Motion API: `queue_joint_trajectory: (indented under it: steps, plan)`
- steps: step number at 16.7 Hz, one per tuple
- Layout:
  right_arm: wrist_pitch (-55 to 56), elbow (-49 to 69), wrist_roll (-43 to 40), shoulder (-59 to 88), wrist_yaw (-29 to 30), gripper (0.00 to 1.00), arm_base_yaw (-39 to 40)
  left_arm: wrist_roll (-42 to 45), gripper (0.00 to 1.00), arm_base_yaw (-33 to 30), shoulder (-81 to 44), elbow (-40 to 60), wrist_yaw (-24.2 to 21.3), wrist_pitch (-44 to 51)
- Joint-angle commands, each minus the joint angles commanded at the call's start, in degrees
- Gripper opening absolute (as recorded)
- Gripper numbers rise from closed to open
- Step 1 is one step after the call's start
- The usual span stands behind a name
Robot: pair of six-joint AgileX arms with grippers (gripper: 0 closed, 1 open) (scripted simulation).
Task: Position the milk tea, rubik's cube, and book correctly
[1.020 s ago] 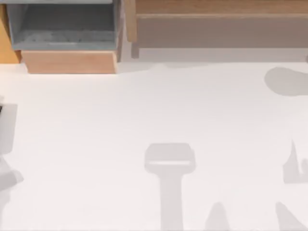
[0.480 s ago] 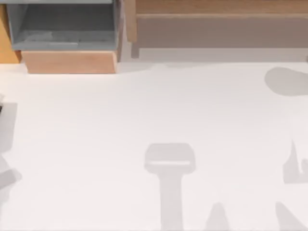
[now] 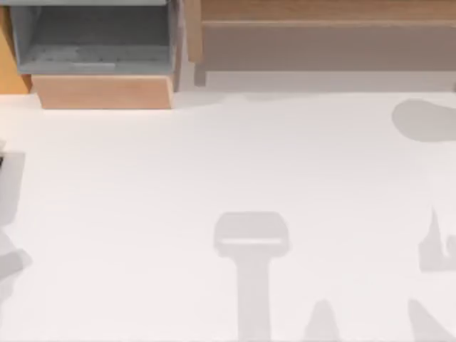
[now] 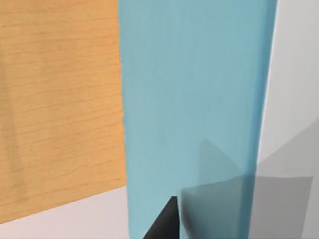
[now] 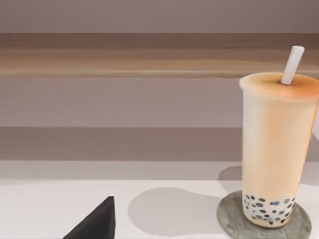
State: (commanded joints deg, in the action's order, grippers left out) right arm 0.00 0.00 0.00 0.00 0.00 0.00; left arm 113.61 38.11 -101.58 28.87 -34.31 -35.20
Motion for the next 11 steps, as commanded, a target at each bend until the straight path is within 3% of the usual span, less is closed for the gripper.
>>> queue_joint_trajectory:
  steps: [5, 11]
  plan:
    - [0.0, 0.0, 0.0, 0.0, 0.0, 1.0, 0.0, 0.0, 0.98, 0.0, 0.0, 0.0, 0.0, 0.0]
    - [0.0, 0.0, 0.0, 0.0, 0.0, 1.0, 0.0, 0.0, 1.0, 0.0, 0.0, 0.0, 0.0, 0.0]
